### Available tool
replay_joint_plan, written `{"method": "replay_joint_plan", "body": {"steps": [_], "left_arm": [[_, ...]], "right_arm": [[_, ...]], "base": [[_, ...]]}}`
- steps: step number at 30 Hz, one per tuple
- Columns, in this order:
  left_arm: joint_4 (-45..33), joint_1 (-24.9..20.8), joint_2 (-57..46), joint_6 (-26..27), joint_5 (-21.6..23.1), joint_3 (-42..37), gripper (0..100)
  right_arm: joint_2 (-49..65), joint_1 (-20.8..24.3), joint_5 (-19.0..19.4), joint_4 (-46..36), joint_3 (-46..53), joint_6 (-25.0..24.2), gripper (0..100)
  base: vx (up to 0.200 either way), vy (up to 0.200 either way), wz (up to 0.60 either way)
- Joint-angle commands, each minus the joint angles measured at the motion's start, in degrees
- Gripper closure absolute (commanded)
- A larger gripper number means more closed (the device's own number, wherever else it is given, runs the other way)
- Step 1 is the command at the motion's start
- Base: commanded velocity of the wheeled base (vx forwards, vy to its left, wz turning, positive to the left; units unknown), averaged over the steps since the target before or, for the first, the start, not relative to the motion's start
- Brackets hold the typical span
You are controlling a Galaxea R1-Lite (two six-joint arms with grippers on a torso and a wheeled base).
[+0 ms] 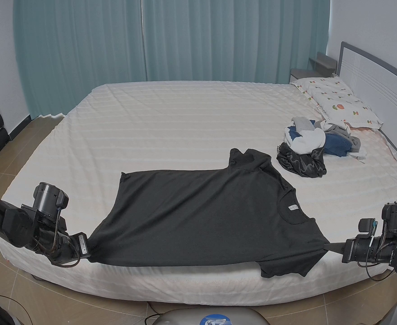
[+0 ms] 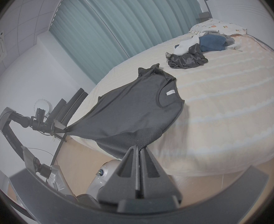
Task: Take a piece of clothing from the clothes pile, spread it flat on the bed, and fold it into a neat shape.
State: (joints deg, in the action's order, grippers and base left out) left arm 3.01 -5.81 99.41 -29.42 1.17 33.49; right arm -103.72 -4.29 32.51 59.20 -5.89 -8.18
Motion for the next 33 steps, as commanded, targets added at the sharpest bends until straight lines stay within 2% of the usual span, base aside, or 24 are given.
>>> {"method": "replay_joint_plan", "body": {"steps": [1,9,19,29,33], "left_arm": [[-0.1,-0.4,-1.9,0.6,-0.3,-2.0,100],[-6.8,-0.5,-4.6,3.2,-0.5,-2.2,100],[-6.6,-1.1,-5.0,3.6,-1.5,-1.1,100],[-6.6,-0.9,1.0,2.4,-0.9,9.0,100],[-6.5,-0.9,5.5,-0.6,-0.9,13.8,100]], "right_arm": [[1.6,-0.2,0.0,0.0,2.1,0.4,100],[3.6,-0.2,0.0,0.0,5.7,2.6,100],[6.2,-0.1,-0.1,-2.1,4.9,3.6,100],[0.4,0.4,0.1,-4.1,-6.2,3.2,100],[-1.6,0.4,0.4,-10.2,-13.3,3.0,100]], "base": [[0.000,0.000,0.00],[0.000,0.000,0.00],[0.000,0.000,0.00],[0.000,0.000,0.00],[0.000,0.000,0.00]]}}
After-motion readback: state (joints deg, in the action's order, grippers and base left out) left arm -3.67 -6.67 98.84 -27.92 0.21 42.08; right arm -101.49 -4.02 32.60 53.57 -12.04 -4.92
